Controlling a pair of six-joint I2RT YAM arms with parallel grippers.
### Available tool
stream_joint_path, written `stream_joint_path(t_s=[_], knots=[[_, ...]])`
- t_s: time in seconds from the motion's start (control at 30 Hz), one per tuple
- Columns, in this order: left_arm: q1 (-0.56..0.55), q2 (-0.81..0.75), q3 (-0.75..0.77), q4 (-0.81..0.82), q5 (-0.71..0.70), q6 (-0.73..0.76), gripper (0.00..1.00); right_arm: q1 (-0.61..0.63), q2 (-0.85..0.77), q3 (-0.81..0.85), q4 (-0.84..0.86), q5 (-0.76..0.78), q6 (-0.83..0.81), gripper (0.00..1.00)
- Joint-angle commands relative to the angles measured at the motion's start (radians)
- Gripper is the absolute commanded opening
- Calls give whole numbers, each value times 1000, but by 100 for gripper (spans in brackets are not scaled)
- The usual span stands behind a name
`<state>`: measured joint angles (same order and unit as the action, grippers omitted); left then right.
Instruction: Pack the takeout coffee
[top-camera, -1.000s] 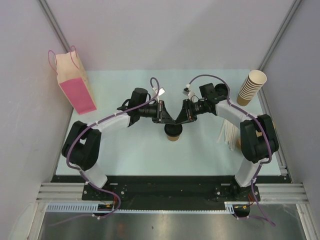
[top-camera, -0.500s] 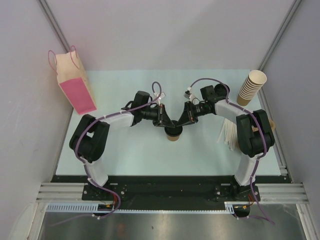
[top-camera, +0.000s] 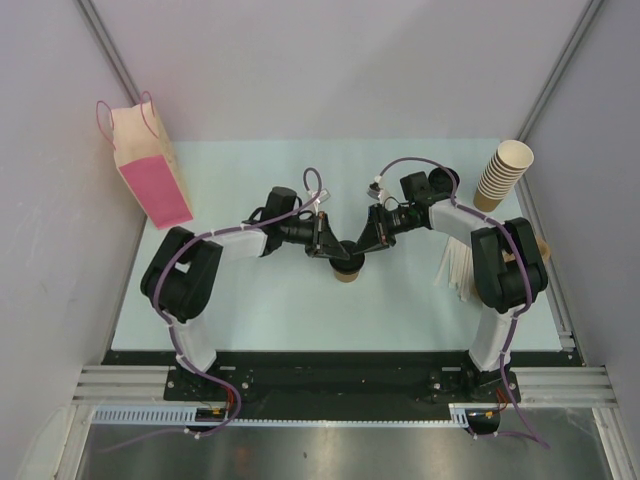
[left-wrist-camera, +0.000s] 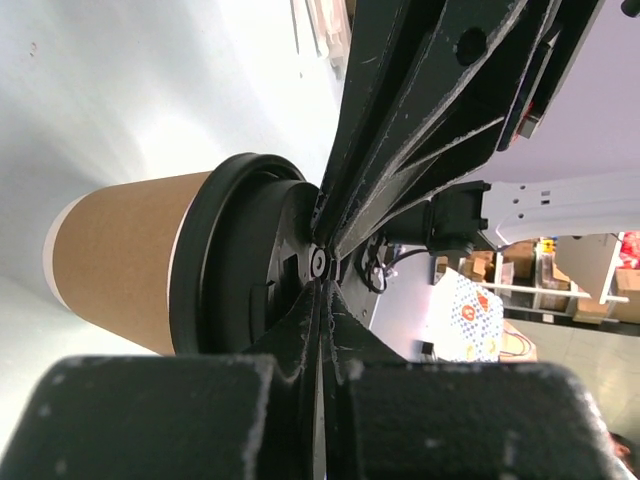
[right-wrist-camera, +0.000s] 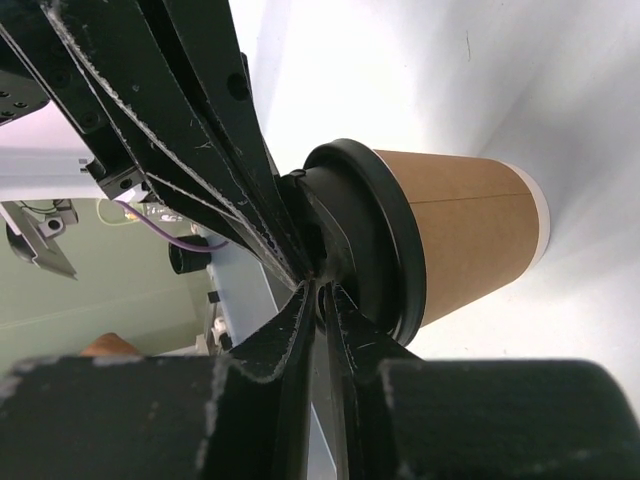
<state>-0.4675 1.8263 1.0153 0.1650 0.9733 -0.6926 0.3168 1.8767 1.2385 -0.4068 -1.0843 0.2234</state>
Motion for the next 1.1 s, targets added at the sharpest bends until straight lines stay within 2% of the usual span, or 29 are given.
stream_joint_path(t_s=[0.0, 0.8, 1.07], knots=[[20, 73, -53, -47, -91, 41, 0, 4, 42, -8, -52, 127, -67, 14], [38, 203, -61, -68, -102, -12, 0, 4, 79, -8, -83, 176, -107, 15], [30, 72, -73, 34, -24, -12, 1, 47, -5, -7, -66, 127, -144, 18]])
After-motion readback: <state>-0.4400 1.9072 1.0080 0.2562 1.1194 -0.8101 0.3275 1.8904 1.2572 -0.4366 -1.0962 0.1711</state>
